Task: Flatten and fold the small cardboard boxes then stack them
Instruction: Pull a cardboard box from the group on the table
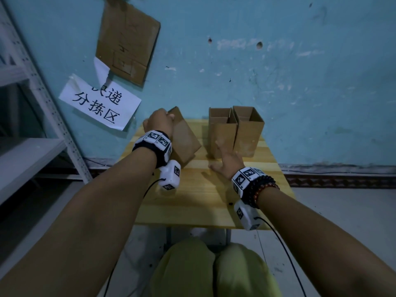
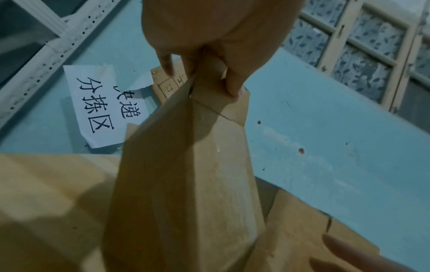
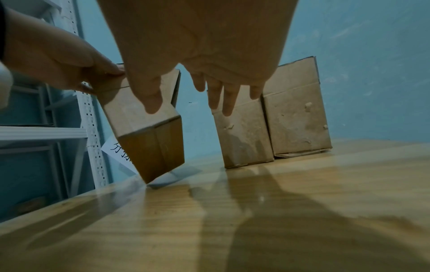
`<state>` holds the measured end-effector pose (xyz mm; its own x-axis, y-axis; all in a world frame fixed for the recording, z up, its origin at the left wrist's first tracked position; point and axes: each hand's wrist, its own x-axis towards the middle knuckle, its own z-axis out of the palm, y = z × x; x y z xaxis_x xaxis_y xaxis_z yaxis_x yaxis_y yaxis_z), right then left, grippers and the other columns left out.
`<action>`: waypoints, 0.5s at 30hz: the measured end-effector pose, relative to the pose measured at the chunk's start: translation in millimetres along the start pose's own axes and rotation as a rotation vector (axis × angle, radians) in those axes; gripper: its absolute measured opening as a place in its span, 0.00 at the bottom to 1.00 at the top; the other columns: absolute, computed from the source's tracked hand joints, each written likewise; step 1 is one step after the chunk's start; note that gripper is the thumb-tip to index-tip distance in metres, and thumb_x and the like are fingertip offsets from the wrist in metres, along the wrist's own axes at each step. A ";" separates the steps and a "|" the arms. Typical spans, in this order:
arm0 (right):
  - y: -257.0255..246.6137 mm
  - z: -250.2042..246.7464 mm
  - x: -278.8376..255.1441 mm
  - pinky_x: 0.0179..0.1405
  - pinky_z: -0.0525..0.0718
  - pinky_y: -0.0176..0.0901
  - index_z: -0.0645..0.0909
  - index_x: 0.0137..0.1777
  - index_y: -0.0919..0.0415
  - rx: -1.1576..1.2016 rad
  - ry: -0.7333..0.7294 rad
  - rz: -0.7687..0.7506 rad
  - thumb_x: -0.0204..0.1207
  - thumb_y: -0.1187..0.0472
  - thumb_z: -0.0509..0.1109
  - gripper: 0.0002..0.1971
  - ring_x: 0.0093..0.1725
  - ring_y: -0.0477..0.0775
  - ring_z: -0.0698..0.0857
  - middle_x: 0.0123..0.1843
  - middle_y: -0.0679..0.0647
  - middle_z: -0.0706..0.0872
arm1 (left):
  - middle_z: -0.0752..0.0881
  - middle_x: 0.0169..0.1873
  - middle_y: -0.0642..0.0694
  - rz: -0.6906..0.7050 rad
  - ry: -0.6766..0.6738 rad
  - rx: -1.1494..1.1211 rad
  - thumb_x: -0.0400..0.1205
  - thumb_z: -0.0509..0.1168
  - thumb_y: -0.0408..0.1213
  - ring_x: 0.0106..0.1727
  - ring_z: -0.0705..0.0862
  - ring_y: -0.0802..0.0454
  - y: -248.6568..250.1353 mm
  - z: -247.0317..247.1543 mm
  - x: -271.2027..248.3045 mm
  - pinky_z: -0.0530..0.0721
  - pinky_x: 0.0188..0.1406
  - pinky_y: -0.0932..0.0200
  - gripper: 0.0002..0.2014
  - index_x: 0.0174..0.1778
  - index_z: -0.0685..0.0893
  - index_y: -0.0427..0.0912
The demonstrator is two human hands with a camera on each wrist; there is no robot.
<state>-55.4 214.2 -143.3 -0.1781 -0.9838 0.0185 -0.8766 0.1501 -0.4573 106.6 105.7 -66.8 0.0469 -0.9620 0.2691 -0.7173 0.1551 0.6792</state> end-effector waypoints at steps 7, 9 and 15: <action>-10.7 -11.2 -8.9 0.79 0.63 0.54 0.41 0.83 0.53 0.246 -0.007 -0.048 0.67 0.51 0.78 0.54 0.81 0.58 0.60 0.84 0.55 0.55 | 0.63 0.24 0.44 0.033 -0.015 -0.239 0.84 0.56 0.38 0.28 0.64 0.46 -2.5 -19.5 3.1 0.61 0.35 0.57 0.23 0.23 0.59 0.41; -14.3 -10.2 -12.3 0.80 0.62 0.54 0.37 0.82 0.52 0.281 -0.027 -0.050 0.64 0.52 0.80 0.59 0.82 0.58 0.59 0.84 0.56 0.52 | 0.61 0.23 0.44 -0.006 -0.065 -0.322 0.84 0.57 0.36 0.26 0.60 0.49 -4.4 -23.2 0.5 0.59 0.32 0.57 0.23 0.22 0.59 0.42; -18.5 -21.1 -21.9 0.77 0.65 0.55 0.40 0.82 0.51 0.579 0.142 -0.023 0.57 0.62 0.84 0.64 0.80 0.58 0.61 0.82 0.56 0.57 | 0.81 0.37 0.40 -0.392 -0.322 -0.867 0.85 0.60 0.38 0.39 0.81 0.44 -40.8 -7.6 -0.6 0.80 0.42 0.50 0.12 0.37 0.79 0.37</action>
<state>-44.7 235.1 -116.5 -0.2547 -0.9576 0.1348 -0.5017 0.0117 -0.8650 141.2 101.6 -89.6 -0.1108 -0.9755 -0.1902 0.0688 -0.1984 0.9777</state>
